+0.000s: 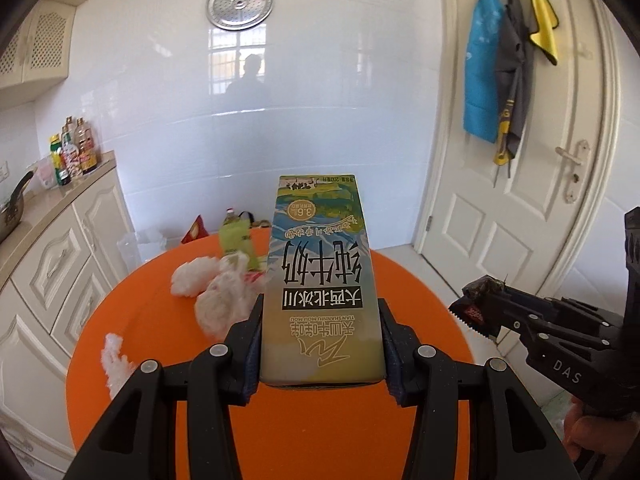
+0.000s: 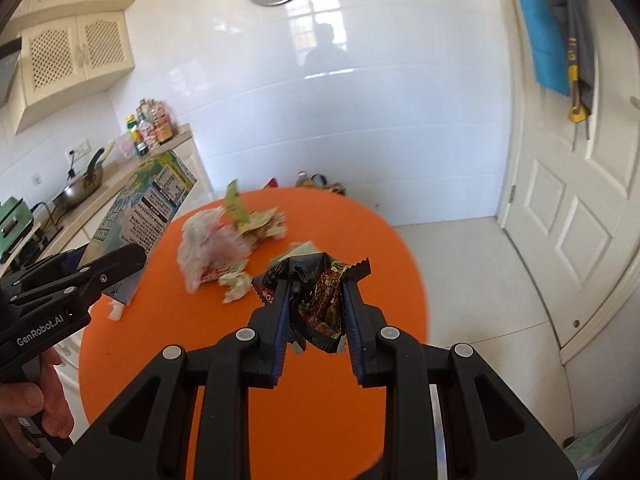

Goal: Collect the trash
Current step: 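Carry the carton and wrapper to the bucket and open both tools over it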

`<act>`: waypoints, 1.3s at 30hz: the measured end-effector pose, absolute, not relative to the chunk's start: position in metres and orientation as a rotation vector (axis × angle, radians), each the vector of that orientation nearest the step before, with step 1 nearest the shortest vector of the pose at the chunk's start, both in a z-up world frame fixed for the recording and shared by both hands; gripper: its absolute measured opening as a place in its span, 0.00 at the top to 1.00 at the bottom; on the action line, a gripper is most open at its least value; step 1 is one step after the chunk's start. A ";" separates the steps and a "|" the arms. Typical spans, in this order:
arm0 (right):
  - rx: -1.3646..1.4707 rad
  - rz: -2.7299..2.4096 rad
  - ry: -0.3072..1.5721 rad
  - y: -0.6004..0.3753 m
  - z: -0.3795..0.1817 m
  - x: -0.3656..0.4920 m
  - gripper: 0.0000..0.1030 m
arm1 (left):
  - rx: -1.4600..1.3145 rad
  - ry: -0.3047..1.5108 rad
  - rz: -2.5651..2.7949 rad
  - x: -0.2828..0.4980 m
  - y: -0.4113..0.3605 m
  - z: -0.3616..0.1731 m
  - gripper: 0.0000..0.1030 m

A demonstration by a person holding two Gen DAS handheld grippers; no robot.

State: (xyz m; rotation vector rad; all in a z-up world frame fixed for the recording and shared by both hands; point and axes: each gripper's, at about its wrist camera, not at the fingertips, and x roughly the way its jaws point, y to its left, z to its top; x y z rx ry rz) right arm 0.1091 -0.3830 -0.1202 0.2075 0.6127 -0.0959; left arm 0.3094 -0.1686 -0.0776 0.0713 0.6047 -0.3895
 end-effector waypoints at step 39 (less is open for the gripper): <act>0.857 -0.672 0.910 -0.728 -0.377 -0.029 0.67 | 0.470 1.382 -1.005 0.422 -0.553 -0.335 0.49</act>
